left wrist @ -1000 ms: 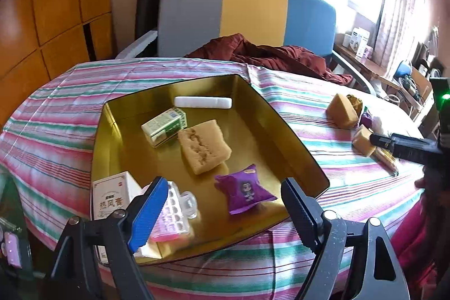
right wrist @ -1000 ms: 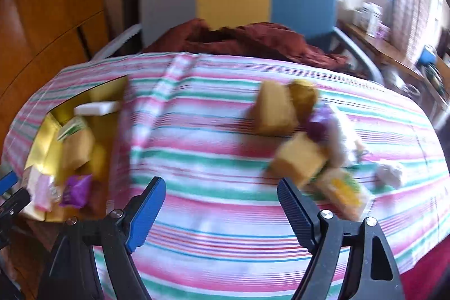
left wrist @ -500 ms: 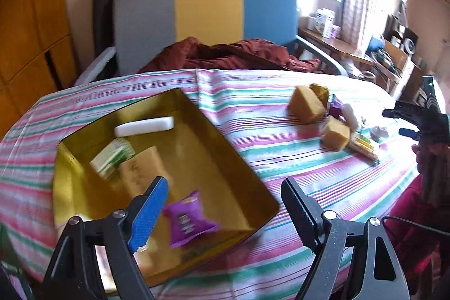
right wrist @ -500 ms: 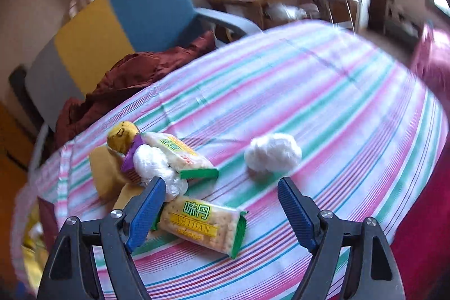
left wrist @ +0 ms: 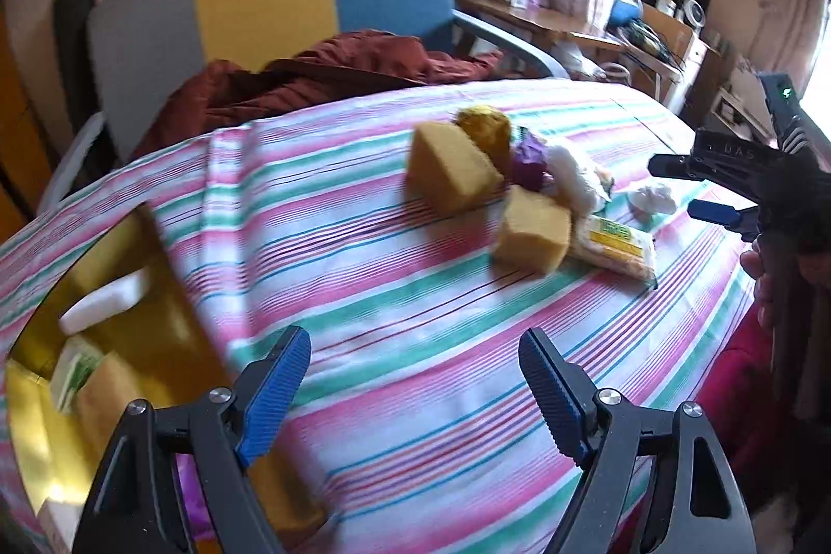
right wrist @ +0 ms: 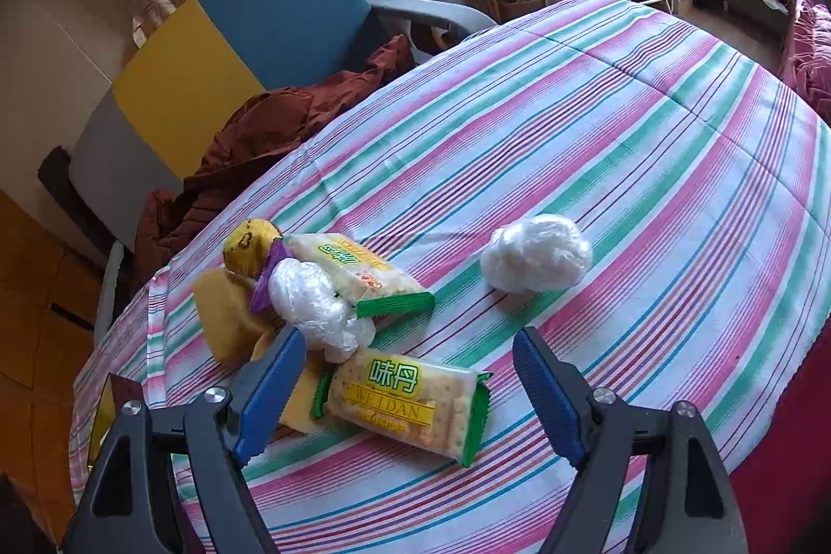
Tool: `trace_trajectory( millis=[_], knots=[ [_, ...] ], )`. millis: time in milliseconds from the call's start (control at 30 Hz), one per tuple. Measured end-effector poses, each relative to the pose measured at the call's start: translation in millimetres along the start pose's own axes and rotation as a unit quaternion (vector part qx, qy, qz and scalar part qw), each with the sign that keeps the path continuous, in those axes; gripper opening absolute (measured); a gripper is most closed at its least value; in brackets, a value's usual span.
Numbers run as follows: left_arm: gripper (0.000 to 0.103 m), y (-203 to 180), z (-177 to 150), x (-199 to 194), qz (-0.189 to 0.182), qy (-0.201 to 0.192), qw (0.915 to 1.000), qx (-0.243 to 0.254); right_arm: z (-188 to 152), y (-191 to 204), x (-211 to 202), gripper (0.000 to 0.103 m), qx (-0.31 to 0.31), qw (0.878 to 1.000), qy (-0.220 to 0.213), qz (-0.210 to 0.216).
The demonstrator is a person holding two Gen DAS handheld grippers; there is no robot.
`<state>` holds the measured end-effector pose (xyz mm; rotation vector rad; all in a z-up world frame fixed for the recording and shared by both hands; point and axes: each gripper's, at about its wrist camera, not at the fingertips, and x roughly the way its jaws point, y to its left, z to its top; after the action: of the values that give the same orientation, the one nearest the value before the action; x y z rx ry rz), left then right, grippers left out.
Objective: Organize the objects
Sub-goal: 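Grasp the yellow rectangular sponge from the pile with the left gripper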
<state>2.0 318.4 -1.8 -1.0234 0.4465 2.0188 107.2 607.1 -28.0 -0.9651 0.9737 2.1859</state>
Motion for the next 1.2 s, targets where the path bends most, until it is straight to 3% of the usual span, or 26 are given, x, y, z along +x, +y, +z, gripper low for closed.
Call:
trace_trajectory(
  millis=[233,400,667,833,867,933,967,1067,1200],
  knots=[
    [0.083,-37.0,29.3,35.0,-0.041,0.009,0.9979,0.049,1.3,-4.8,2.7,0.083,0.010,1.000,0.008,0.013],
    [0.083,-58.4,44.7,65.9,-0.049,0.023,0.9950,0.084,2.0,-7.5,4.1,0.083,0.018,1.000,0.014,0.021],
    [0.088,-71.7,63.3,111.7,-0.054,0.048,0.9934,0.089,2.1,-7.3,8.3,0.084,0.019,0.999,0.027,0.026],
    [0.088,-64.1,68.6,143.1,-0.060,0.068,0.9943,0.056,3.4,-10.1,10.0,0.084,0.026,0.999,0.029,0.023],
    [0.085,-60.2,68.5,145.4,-0.072,0.070,0.9940,0.043,3.2,-10.7,10.5,0.084,0.027,0.999,0.031,0.023],
    [0.071,-57.5,66.8,141.3,-0.087,0.059,0.9939,0.034,3.3,-10.5,12.5,0.084,0.027,0.999,0.035,0.022],
    [0.056,-58.4,65.2,137.9,-0.100,0.058,0.9926,0.037,3.6,-9.9,13.2,0.084,0.026,0.999,0.036,0.021],
    [0.054,-56.5,53.3,125.4,-0.089,0.050,0.9942,0.032,3.5,-8.6,14.8,0.084,0.022,0.999,0.040,0.018],
    [0.054,-41.3,25.3,105.5,-0.093,0.048,0.9944,-0.012,3.6,-9.2,14.3,0.083,0.024,0.999,0.039,0.016]
  ],
)
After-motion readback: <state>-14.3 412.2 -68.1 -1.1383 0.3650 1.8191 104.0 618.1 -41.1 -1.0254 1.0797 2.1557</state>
